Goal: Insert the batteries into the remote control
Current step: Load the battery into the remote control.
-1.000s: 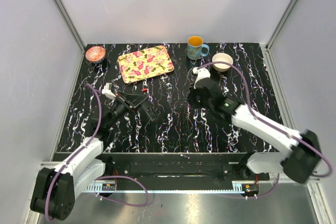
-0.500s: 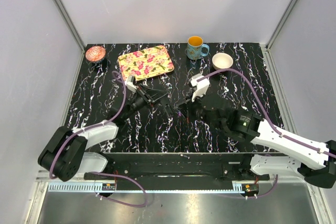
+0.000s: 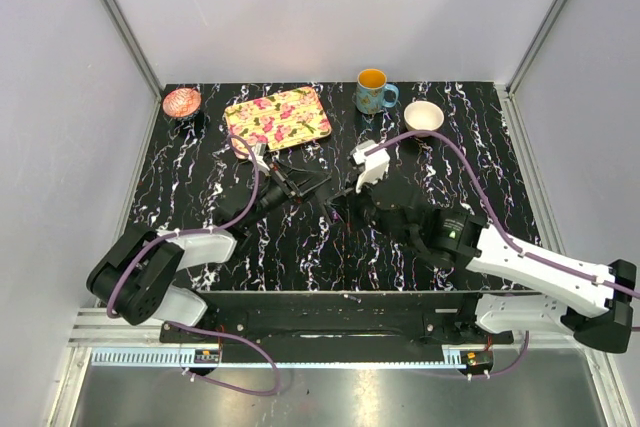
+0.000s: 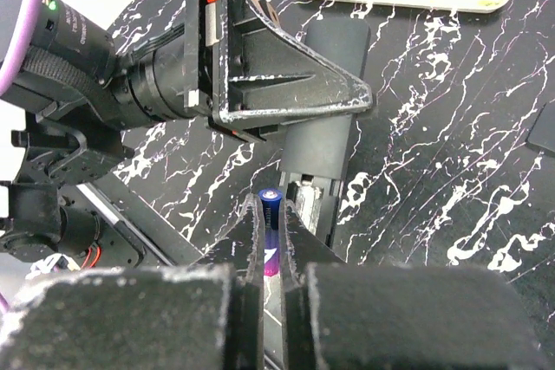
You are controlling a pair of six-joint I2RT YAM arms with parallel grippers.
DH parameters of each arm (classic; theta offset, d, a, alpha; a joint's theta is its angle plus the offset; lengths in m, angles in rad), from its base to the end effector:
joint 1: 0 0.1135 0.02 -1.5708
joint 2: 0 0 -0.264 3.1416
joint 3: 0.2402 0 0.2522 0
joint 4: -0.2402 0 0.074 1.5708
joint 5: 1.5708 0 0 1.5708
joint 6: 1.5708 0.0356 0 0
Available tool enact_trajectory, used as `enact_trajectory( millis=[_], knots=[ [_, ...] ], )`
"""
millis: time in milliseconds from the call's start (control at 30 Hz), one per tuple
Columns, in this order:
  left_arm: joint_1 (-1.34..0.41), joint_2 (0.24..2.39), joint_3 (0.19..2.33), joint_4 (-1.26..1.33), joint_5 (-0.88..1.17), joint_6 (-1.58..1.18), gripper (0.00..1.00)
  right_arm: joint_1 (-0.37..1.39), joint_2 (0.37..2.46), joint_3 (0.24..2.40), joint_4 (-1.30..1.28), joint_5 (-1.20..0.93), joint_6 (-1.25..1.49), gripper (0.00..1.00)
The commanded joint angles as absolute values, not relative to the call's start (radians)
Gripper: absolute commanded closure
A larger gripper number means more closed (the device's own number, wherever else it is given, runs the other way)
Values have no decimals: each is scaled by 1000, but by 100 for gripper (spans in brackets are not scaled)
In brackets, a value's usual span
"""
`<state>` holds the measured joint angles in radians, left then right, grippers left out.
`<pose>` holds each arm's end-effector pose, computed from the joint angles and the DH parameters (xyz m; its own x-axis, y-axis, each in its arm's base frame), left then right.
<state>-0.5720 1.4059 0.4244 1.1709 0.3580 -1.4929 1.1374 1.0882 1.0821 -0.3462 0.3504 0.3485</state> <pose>0.2187 -0.1556 0.2238 -0.7816 -0.6073 -0.1422 0.2198 -0.0548 -0.9740 0.1134 0.2160 0.3688 -0.3811 -0.0598 -0.9226 -0.6245 0.7525 0.2092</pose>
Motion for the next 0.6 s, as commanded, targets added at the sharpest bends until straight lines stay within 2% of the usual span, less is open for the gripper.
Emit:
enact_trajectory(
  millis=[0,567],
  knots=[
    [-584,1424,443,1367,341,-1529,100,1147,1123,1094,-275,391,344,100],
    [-604,1436,446,1428,336,-1546,100,1152,1170,1077,-255,477,319,100]
  ],
)
